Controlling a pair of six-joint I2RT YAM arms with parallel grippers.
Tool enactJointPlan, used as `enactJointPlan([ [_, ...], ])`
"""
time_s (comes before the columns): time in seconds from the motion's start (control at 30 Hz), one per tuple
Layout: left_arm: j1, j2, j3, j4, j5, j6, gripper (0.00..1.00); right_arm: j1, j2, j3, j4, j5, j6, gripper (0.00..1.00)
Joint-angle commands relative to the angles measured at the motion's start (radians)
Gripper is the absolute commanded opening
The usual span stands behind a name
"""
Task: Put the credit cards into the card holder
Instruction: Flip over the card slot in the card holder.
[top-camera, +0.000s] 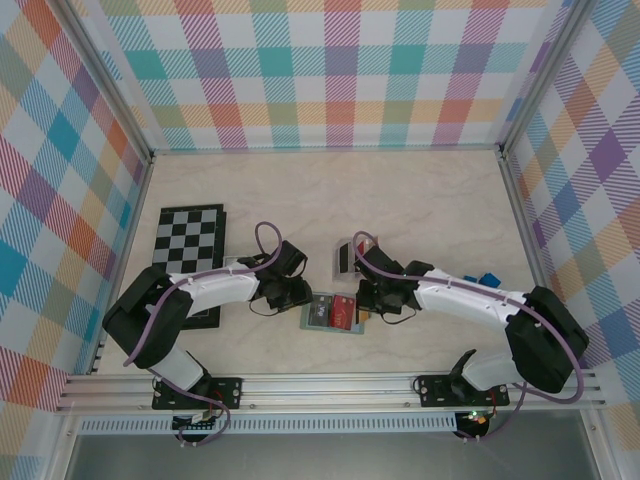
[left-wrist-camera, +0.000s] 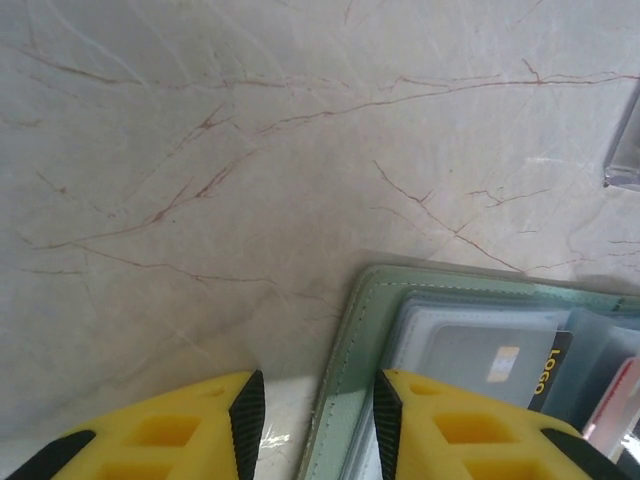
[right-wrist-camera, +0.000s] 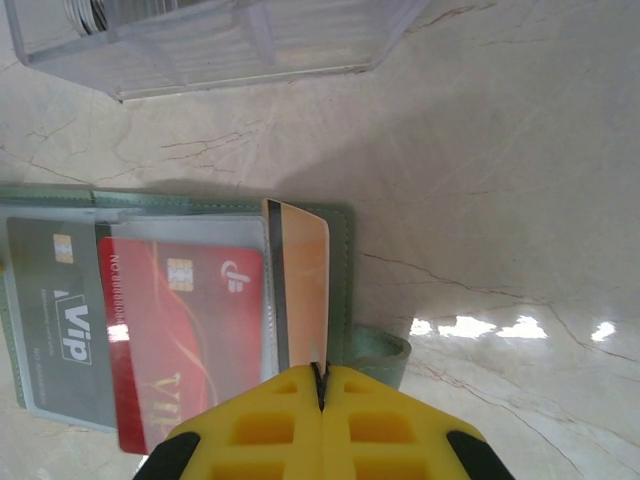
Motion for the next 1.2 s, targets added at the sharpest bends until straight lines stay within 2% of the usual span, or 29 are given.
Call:
enactJointPlan([
  [0.0, -0.044, 0.070, -0.035, 0.082, 0.080, -0.020, 0.36, 0.005, 0.008, -0.051, 0.036, -0.034, 0.017, 0.02],
  [0.27, -0.052, 0.072, -0.035, 0.078, 0.066, -0.031, 0.34, 0.000, -0.054, -0.069, 0.148, -0.095, 0.041, 0.02],
  [0.53, -0.054, 0.055, -0.038, 0.080, 0.046, -0.037, 0.33, 0.005, -0.103, 0.005, 0.101, -0.110, -0.001, 0.03],
  [0.63, -0.054, 0.033, -0.035, 0.073, 0.021, -0.042, 0.33, 0.008, -0.077, 0.016, 0.154, -0.158, -0.006, 0.03],
  [0.9, -0.055, -0.060, -0.048, 0.041, -0.071, -0.055, 0.35, 0.031, 0.026, 0.097, 0.162, -0.183, -0.032, 0.03],
  [1.03, -0.054, -0.073, -0.046, -0.014, -0.091, -0.062, 0.35, 0.033, 0.052, 0.106, 0.175, -0.217, -0.037, 0.03],
  [1.17, -0.053, -0.107, -0.056, -0.068, -0.164, -0.095, 0.34, 0.050, 0.104, 0.118, 0.210, -0.259, -0.030, 0.03],
])
